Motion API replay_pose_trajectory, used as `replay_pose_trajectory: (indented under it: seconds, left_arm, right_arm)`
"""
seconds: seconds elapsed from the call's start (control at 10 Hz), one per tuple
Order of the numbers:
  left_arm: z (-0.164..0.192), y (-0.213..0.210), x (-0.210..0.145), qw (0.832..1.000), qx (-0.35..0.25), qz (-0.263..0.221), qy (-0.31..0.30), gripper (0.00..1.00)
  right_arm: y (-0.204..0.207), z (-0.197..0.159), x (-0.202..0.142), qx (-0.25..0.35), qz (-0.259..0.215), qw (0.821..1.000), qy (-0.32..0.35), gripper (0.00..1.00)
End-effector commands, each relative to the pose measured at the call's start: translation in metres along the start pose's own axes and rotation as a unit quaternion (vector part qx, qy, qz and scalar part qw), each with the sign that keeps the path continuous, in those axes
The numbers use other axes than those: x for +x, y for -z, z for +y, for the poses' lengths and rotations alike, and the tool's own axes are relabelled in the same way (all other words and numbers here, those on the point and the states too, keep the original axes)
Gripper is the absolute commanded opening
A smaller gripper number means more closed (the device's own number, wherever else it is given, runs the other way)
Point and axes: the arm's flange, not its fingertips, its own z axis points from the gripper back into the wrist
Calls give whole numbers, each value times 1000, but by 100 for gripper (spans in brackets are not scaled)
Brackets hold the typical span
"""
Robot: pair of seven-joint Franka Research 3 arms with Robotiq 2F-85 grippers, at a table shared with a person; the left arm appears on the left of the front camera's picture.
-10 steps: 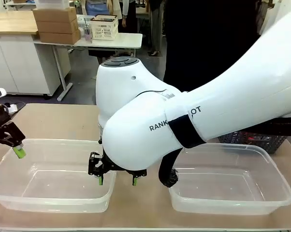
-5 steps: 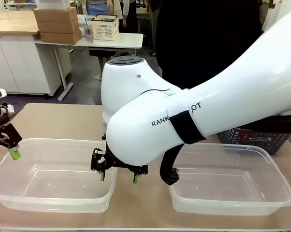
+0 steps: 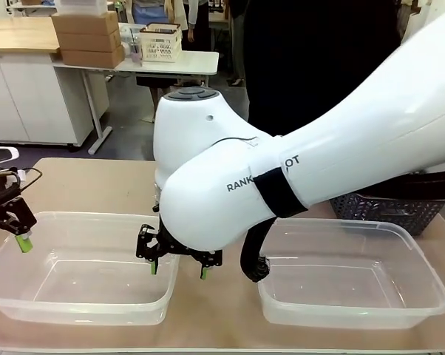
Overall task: Sort the waste into each basket.
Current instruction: Pick up the Organizing box on the left side of the table and lift it.
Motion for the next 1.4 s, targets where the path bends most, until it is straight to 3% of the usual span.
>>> replay_pose_trajectory:
  seconds: [0.0, 0.1, 0.2, 0.3, 0.4, 0.5, 0.6, 0.7, 1.1, 1.3]
  left_arm:
    - [-4, 54, -55, 1000, 6, -14, -5, 73]
    - [-4, 52, -56, 1000, 6, -11, -1, 45]
    - [-4, 52, -55, 1000, 11, -10, -2, 17]
    - [-4, 53, -55, 1000, 13, -9, -2, 0]
    - [-4, 55, -53, 1000, 15, -6, -4, 0]
    - [-5, 56, -52, 1000, 18, -4, -1, 0]
    - [-5, 56, -53, 1000, 18, -5, 0, 6]
    - [-5, 55, -53, 1000, 18, -4, -1, 0]
    - [-5, 52, -53, 1000, 10, -5, -1, 0]
    - [-7, 29, -57, 999, -29, -28, 3, 0]
  right_arm:
    - [-1, 13, 0, -30, 2, 1000, 5, 41]
    - [0, 13, 0, -30, 3, 1000, 8, 41]
    - [1, 14, 0, -31, 3, 999, 10, 0]
    - [2, 15, -1, -32, 0, 999, 11, 36]
    - [5, 16, -1, -37, -6, 999, 13, 0]
    - [7, 18, -1, -42, -11, 999, 14, 0]
    - [8, 18, -2, -42, -16, 999, 12, 0]
    - [8, 18, -2, -41, -18, 999, 11, 0]
    - [5, 13, -4, -38, -13, 999, 9, 0]
    - [-3, -1, 0, -41, 2, 999, 4, 0]
